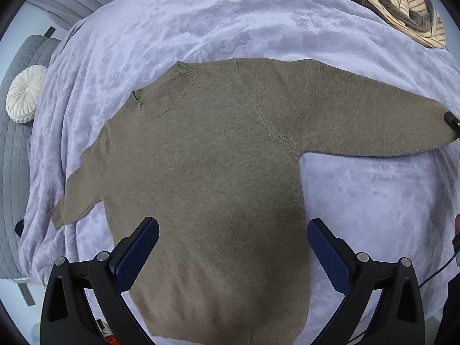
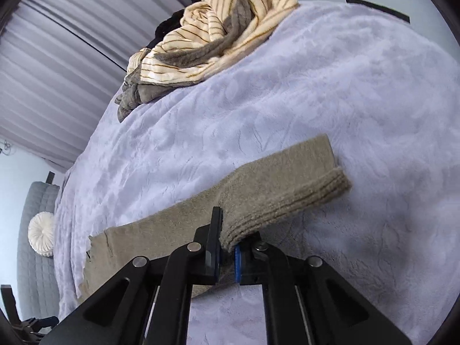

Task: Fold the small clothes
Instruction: 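Lift the sleeve and lay it across the sweater body, open right gripper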

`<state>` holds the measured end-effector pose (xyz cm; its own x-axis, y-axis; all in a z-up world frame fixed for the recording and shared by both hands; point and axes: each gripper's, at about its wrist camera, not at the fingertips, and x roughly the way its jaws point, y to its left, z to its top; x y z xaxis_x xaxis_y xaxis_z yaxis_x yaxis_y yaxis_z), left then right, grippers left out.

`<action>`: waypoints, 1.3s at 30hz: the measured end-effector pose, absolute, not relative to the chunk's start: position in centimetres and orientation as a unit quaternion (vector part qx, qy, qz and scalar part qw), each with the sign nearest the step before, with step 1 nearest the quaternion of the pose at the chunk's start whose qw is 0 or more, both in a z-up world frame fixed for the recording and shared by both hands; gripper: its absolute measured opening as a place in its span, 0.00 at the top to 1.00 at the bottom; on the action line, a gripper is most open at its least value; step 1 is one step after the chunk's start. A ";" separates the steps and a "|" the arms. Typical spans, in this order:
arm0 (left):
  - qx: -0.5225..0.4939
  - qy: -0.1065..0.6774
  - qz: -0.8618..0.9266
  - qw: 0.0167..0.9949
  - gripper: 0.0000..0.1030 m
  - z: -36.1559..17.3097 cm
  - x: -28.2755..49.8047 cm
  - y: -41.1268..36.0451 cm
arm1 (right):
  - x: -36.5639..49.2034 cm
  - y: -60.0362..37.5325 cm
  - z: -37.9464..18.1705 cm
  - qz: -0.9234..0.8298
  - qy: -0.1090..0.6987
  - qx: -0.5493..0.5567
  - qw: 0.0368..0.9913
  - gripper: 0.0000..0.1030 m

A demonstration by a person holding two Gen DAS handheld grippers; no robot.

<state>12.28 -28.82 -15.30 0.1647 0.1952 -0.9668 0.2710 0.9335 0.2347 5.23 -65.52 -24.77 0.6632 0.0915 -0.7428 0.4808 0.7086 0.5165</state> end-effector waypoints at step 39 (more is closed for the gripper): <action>0.006 0.666 0.059 0.744 0.00 -15.0 8.8 10.7 | 21.7 -11.1 -20.8 -0.029 0.497 -0.012 0.867 0.94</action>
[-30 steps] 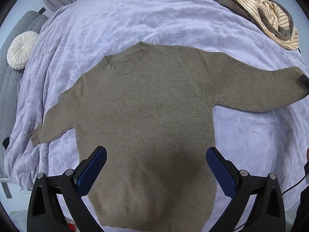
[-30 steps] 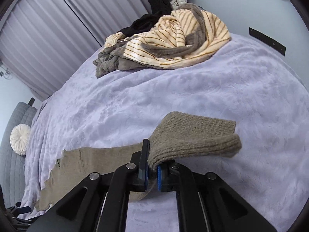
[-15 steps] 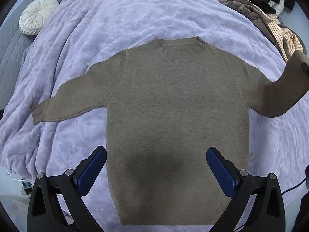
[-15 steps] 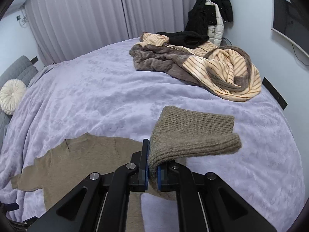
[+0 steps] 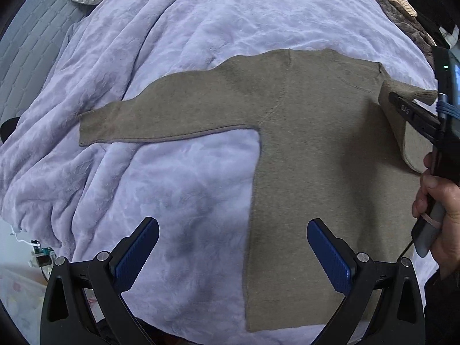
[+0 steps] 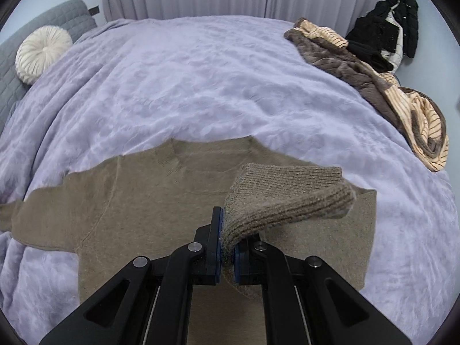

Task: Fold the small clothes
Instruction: 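Lift the sleeve and lay it across the sweater body, open right gripper, then grasp the other sleeve cuff with the left gripper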

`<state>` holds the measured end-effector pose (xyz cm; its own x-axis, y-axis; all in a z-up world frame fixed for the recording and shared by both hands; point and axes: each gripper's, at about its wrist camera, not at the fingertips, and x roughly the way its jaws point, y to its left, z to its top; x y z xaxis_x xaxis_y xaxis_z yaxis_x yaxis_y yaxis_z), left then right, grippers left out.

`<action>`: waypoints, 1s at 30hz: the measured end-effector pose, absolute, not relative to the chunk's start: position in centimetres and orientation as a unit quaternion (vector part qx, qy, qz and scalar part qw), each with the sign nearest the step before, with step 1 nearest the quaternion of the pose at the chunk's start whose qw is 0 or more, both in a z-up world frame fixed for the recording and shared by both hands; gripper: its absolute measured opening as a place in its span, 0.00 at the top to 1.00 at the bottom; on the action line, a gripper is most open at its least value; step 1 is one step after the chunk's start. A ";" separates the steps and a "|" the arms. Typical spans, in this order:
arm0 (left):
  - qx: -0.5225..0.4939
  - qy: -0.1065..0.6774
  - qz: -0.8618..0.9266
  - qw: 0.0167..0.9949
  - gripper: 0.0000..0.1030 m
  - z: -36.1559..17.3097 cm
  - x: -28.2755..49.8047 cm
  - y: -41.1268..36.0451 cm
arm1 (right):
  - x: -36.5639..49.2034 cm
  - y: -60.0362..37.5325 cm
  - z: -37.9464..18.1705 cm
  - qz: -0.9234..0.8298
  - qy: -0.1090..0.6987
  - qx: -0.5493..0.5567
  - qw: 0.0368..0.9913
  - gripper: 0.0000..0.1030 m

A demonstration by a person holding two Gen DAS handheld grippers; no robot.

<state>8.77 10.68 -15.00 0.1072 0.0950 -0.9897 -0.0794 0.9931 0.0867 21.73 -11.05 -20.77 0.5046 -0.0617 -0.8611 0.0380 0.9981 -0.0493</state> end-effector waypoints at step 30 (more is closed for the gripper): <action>-0.170 0.669 0.143 0.709 0.00 -22.7 13.4 26.2 | 24.8 -3.1 -29.4 0.041 0.607 -0.038 0.793 0.28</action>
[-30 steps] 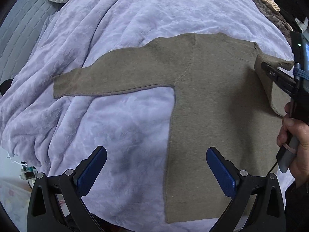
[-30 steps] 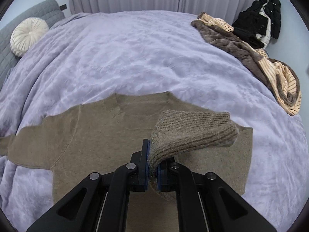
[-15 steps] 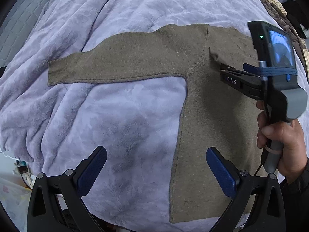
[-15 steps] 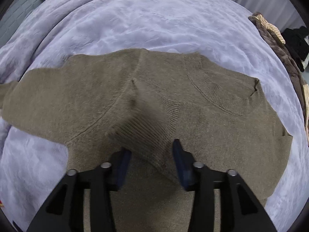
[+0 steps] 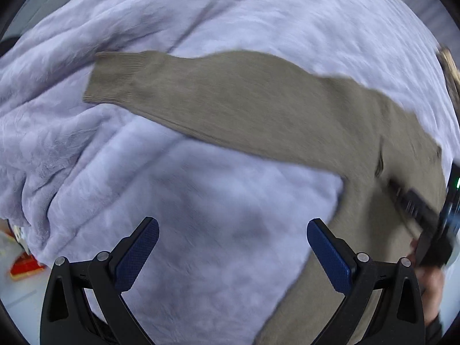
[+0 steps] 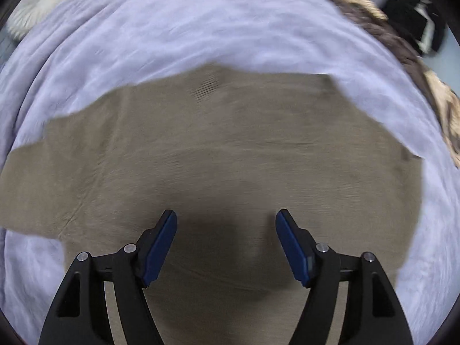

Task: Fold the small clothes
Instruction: 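Grasp the other sleeve cuff with the left gripper, then carry the held sleeve across the sweater body and release with left gripper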

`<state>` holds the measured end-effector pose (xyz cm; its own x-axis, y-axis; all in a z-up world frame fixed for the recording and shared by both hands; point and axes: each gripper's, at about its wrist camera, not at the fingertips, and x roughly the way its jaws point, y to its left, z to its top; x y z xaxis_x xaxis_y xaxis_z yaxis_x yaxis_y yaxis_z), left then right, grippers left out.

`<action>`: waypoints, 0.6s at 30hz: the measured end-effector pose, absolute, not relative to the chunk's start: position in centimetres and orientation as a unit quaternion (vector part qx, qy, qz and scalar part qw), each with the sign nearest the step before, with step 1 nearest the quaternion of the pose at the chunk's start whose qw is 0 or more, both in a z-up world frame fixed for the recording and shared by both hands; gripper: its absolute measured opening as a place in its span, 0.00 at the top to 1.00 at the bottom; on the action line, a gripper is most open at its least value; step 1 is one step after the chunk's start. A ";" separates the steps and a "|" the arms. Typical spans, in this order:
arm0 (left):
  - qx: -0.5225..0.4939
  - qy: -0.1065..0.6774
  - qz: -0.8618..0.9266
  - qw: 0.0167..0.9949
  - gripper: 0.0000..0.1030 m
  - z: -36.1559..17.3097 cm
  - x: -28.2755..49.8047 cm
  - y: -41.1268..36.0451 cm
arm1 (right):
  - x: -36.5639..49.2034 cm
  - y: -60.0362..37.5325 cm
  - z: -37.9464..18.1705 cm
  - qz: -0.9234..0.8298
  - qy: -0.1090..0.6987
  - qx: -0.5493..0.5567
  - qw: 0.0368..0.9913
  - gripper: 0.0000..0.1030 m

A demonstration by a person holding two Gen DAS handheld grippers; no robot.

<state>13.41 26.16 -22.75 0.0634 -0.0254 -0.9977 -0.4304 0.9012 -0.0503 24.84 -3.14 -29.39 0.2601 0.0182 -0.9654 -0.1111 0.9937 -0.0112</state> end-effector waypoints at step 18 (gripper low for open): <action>-0.536 0.523 0.132 0.649 0.02 -33.8 15.2 44.2 | 14.9 -2.1 -21.5 0.076 0.570 -0.098 0.812 0.28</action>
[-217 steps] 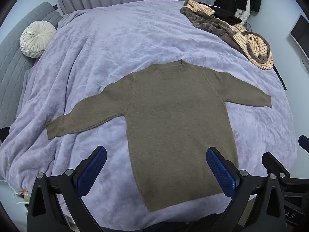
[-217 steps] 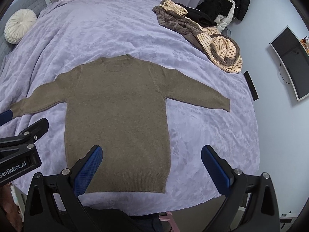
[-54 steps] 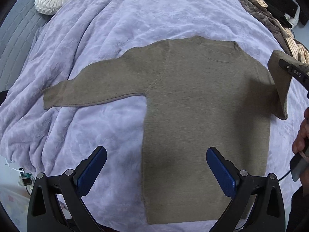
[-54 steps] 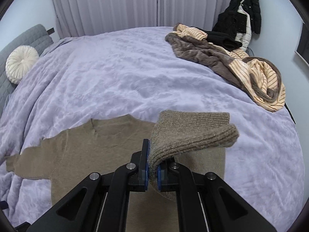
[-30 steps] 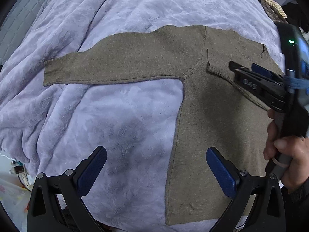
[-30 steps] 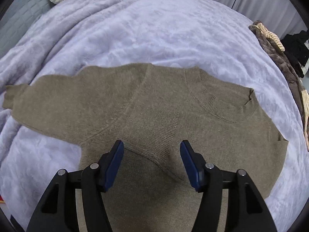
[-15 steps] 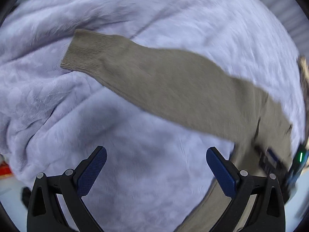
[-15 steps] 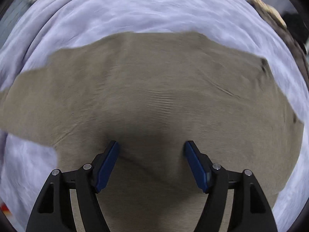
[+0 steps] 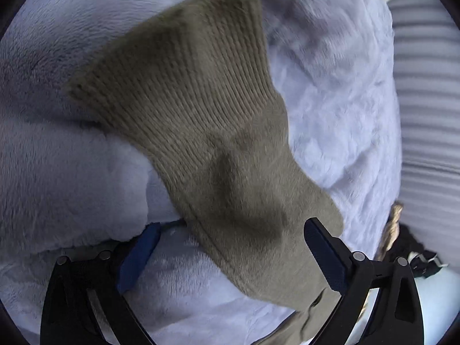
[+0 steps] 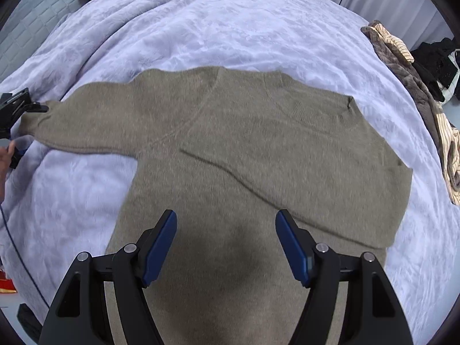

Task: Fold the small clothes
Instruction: 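Carry the held sleeve across the sweater body and release with left gripper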

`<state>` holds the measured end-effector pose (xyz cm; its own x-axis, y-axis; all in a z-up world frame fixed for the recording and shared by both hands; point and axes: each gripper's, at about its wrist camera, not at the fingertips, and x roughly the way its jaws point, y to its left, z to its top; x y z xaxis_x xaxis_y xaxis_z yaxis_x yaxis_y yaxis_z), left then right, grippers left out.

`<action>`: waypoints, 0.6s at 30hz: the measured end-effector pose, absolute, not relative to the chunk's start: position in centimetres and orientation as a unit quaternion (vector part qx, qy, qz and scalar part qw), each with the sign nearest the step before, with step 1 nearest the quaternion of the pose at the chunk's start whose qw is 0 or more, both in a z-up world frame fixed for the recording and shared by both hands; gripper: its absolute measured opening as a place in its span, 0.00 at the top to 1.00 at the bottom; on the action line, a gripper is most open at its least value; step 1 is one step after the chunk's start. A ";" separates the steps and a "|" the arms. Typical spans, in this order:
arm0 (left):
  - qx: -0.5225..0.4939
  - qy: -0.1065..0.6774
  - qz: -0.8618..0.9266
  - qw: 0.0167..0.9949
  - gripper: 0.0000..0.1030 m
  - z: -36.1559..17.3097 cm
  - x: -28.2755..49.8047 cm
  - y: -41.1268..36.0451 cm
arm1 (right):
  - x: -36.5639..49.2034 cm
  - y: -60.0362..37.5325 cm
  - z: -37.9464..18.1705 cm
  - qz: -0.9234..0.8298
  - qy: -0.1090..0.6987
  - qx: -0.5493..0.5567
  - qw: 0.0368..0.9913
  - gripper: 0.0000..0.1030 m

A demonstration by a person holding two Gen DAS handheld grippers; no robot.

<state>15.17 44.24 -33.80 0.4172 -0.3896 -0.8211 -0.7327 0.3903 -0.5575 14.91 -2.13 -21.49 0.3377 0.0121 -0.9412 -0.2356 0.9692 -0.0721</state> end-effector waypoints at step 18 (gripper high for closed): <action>-0.409 0.522 0.182 0.727 0.88 -25.7 19.5 41.8 | 11.5 -0.4 -18.2 0.093 0.575 -0.106 0.806 0.28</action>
<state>19.47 41.79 -25.67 0.3898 -0.1625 -0.9065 -0.6903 0.5999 -0.4044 11.52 -0.39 -18.25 0.3224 0.0275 -0.9462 -0.2717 0.9602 -0.0647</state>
